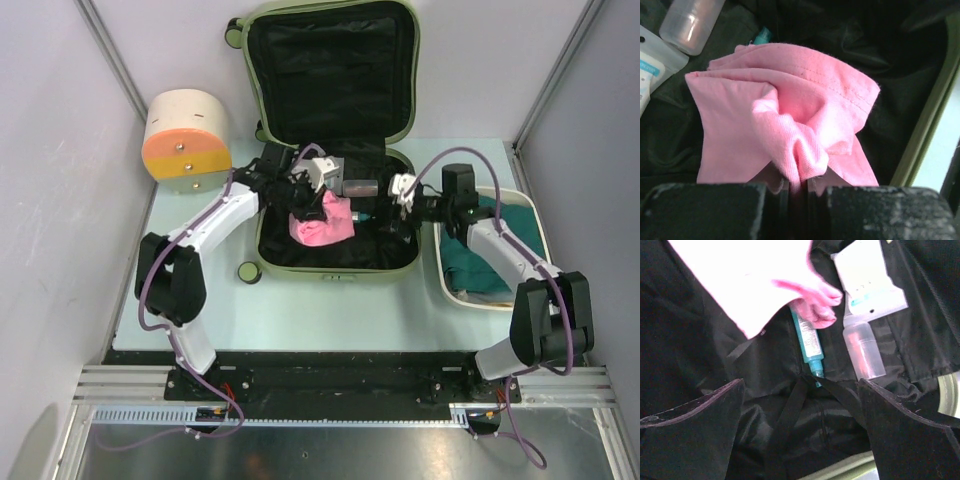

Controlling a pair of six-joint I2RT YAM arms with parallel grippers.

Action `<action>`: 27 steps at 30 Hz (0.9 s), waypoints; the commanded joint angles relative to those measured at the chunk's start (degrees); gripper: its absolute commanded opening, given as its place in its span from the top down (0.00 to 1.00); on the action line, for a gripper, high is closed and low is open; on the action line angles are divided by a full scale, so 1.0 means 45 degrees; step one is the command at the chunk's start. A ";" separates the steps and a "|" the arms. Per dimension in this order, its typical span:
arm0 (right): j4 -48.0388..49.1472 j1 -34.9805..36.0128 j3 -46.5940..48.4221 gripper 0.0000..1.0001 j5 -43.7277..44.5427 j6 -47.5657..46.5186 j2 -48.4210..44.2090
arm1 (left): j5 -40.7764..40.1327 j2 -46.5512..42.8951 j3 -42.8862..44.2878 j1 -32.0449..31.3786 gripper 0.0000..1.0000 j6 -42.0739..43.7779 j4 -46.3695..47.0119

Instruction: Open, take out, and arrange the luggage

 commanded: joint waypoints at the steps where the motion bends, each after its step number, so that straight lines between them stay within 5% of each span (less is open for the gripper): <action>1: 0.3944 0.0582 -0.2191 0.00 -0.0475 -0.1476 -0.0478 | 0.2215 -0.0790 0.1211 0.0333 1.00 -0.1203 0.0266; 6: 0.6367 0.1382 -0.3229 0.00 -0.0457 -0.2338 -0.0129 | 0.3039 -0.1142 0.1212 0.0334 1.00 -0.1361 0.0285; 13: 1.2126 0.2340 -0.3444 0.00 0.0892 0.0101 0.1064 | 0.3782 -0.1299 0.0978 0.0314 1.00 -0.1692 0.0285; 21: 1.3850 0.3511 -0.3328 0.00 0.1302 0.1450 0.0850 | 0.3900 -0.1318 0.0920 0.0236 1.00 -0.1771 0.0266; 27: 1.3033 0.3552 -0.2820 0.00 0.0483 0.1764 0.0693 | 0.3880 -0.1591 0.0607 -0.0037 1.00 -0.1303 0.0266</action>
